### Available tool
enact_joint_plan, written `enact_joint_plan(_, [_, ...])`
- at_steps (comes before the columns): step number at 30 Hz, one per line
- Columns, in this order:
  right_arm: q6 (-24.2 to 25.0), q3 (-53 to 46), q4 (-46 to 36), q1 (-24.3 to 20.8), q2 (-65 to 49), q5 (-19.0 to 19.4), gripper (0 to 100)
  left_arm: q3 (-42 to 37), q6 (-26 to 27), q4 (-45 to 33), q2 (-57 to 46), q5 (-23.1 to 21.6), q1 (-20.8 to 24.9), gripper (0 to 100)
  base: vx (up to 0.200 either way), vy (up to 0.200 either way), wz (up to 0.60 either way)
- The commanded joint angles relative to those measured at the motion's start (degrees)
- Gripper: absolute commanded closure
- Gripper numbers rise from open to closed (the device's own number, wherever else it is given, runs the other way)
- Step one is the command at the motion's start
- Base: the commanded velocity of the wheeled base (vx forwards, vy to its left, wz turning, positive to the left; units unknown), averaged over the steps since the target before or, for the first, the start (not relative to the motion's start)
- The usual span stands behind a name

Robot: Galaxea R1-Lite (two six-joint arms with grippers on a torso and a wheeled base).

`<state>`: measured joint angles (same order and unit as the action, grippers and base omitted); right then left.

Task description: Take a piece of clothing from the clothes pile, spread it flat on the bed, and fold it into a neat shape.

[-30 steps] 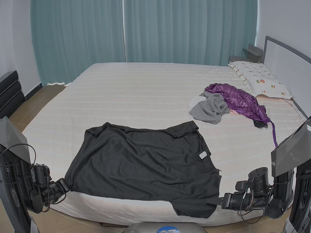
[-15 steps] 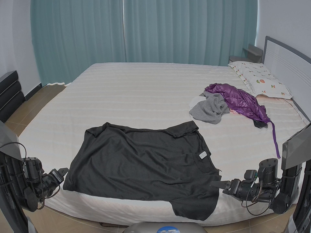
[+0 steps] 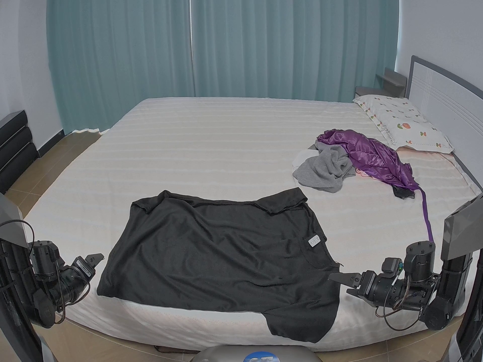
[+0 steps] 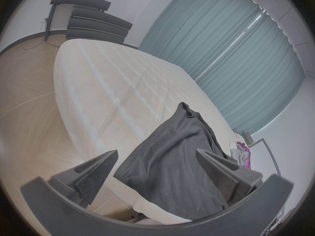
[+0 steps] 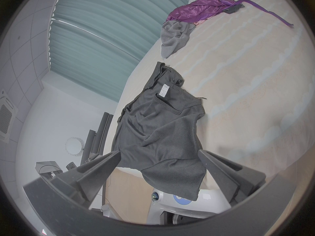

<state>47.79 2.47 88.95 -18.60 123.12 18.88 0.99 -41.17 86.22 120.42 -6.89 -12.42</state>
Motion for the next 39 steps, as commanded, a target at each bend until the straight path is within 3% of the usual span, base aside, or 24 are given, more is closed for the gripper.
enact_joint_plan(1, [0.1,0.6,0.9,0.1,-0.1,0.0,0,-1.0,-0.1,0.2,0.1,-0.1,-0.1,0,0.0,0.2,0.0])
enact_joint_plan(8, [1.4,1.7,0.9,1.6,0.1,-0.1,0,-1.0,-0.1,0.2,0.2,-0.1,-0.1,0,0.0,0.2,0.0])
enact_joint_plan(18, [1.5,2.0,0.9,2.0,-0.1,0.0,0,-0.8,-0.1,0.2,-0.2,-0.1,0.4,0,0.0,0.0,0.0])
enact_joint_plan(25, [1.6,2.4,0.9,2.0,0.1,-0.1,0,-0.5,-0.1,0.2,-0.4,-0.1,5.6,0,0.171,0.0,0.0])
enact_joint_plan(39, [1.7,2.5,0.9,2.0,1.0,0.1,0,9.1,-0.2,-0.5,0.3,-0.1,10.8,0,0.0,0.0,0.0])
